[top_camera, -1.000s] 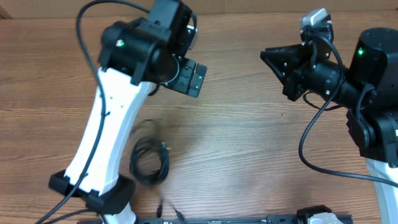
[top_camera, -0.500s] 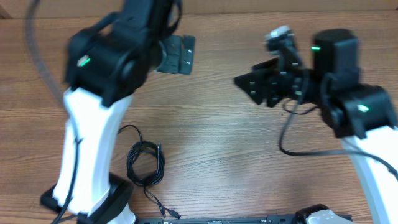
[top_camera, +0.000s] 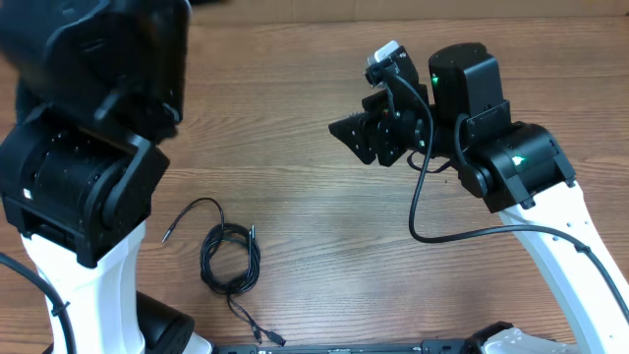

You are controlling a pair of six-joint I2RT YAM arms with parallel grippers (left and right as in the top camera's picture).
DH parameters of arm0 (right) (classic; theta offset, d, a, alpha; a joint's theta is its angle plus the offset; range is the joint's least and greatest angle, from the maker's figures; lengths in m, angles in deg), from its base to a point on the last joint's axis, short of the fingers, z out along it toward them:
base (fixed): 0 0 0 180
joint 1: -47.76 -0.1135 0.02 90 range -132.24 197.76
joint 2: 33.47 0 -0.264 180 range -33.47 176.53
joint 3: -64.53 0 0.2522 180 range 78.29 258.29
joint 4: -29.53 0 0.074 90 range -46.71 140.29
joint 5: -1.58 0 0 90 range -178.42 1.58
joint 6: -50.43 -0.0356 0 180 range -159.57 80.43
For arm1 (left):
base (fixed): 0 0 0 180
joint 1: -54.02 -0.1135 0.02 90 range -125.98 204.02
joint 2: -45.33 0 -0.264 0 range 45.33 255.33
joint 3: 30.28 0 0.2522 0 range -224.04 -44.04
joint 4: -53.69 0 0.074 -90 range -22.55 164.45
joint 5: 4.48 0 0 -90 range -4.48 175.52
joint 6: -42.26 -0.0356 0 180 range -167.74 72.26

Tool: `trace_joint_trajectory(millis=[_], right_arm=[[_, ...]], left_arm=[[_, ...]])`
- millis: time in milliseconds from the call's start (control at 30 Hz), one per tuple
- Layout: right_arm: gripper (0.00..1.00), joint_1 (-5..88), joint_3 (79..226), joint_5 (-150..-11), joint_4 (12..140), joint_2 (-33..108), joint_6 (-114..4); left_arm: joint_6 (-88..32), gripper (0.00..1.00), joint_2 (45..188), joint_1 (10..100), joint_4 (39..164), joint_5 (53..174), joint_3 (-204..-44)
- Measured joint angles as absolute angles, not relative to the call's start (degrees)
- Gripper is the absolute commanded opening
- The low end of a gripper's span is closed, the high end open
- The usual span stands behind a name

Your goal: Untangle cables

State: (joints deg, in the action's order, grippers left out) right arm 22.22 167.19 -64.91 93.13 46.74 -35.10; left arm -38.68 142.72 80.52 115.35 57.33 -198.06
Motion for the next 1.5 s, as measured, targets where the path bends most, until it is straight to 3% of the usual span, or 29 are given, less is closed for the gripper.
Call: trace_joint_trajectory(millis=[200, 333, 567, 767, 967, 1167, 1233, 1367, 1500], right_arm=[[0.70, 22.2, 167.2, -65.1, 93.9, 46.7, -35.1], [0.70, 22.2, 167.2, -65.3, 93.9, 46.7, -35.1], [0.70, 22.2, 167.2, -65.3, 94.3, 46.7, -35.1], [0.70, 22.2, 167.2, -65.4, 95.1, 46.7, -35.1], [0.70, 22.2, 167.2, -65.3, 95.3, 46.7, -35.1], [0.75, 22.2, 167.2, -65.4, 96.3, 46.7, -35.7], [0.77, 22.2, 167.2, -65.4, 97.0, 46.7, -36.0], [0.78, 22.2, 167.2, -65.5, 98.5, 46.7, -36.2], [0.78, 22.2, 167.2, -66.2, 98.5, 46.7, -36.2]], left_arm=[[-48.4, 1.00, 139.1, 80.5, 117.6, 52.3, -191.6], [-50.6, 1.00, 129.5, 79.8, 111.1, 50.4, -173.1], [-52.6, 1.00, 100.6, 78.6, 97.8, 48.5, -133.3], [-48.2, 1.00, 84.4, 78.6, 115.8, 42.2, -116.1], [-28.0, 1.00, 85.7, 78.6, 136.4, 49.5, -108.6], [-14.1, 1.00, 92.1, 78.6, 138.3, 65.9, -105.5], [-11.9, 1.00, 95.8, 78.6, 138.6, 70.5, -105.1], [-10.9, 0.90, 104.9, 78.6, 138.6, 77.6, -105.0], [-12.7, 0.90, 114.2, 79.2, 138.3, 79.3, -104.8]])
